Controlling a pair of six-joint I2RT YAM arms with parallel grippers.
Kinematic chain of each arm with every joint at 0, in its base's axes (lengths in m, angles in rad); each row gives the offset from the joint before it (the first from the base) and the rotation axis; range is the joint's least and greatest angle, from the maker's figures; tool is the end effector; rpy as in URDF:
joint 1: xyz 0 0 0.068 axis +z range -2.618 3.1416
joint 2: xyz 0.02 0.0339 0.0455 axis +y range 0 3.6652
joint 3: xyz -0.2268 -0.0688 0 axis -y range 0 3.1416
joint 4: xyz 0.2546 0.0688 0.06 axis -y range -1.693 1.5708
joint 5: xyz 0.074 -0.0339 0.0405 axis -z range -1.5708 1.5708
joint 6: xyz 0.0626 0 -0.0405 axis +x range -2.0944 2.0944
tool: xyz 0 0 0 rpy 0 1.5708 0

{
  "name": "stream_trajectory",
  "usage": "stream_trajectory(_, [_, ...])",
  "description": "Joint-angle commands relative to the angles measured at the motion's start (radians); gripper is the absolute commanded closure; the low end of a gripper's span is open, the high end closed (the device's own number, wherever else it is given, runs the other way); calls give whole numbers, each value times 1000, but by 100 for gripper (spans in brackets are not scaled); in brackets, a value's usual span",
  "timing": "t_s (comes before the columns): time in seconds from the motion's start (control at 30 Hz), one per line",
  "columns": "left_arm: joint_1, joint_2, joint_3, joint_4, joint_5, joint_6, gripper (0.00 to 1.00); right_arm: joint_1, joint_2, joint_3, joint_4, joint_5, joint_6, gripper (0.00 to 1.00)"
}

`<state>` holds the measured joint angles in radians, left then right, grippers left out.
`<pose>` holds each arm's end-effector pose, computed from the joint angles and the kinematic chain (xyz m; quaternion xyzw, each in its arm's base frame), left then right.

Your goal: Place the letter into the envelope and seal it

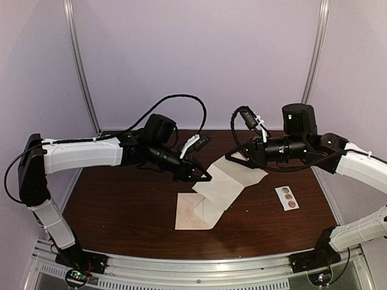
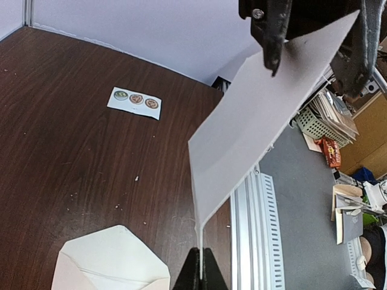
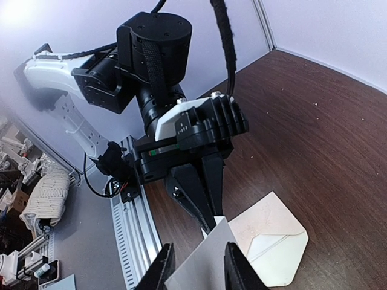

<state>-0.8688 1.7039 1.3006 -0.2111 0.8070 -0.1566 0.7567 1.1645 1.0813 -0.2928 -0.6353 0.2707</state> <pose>0.2261 -0.3374 0.2259 0.4540 0.7023 -0.5114 0.1978 0.1961 0.2362 0.3148 -0.3595 0.7201 0.4875 0.3385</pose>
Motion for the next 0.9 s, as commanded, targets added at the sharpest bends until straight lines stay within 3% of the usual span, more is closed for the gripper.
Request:
stream_trajectory(0.0, [13, -32, -21, 77, -15, -31, 100, -1, -30, -25, 49, -10, 37, 70])
stream_trajectory(0.1, [20, -38, -29, 89, -17, -42, 100, 4, -51, -54, 85, -22, 72, 67])
stream_trajectory(0.23, [30, -45, -33, 95, -25, -51, 100, 23, -72, -113, 157, -33, 130, 53])
stream_trajectory(0.53, [36, -63, -49, 109, 4, -43, 100, 79, -51, -255, 399, -63, 264, 33])
stream_trajectory(0.87, [36, -88, -67, 120, 62, -17, 100, 92, 40, -262, 483, -90, 273, 16])
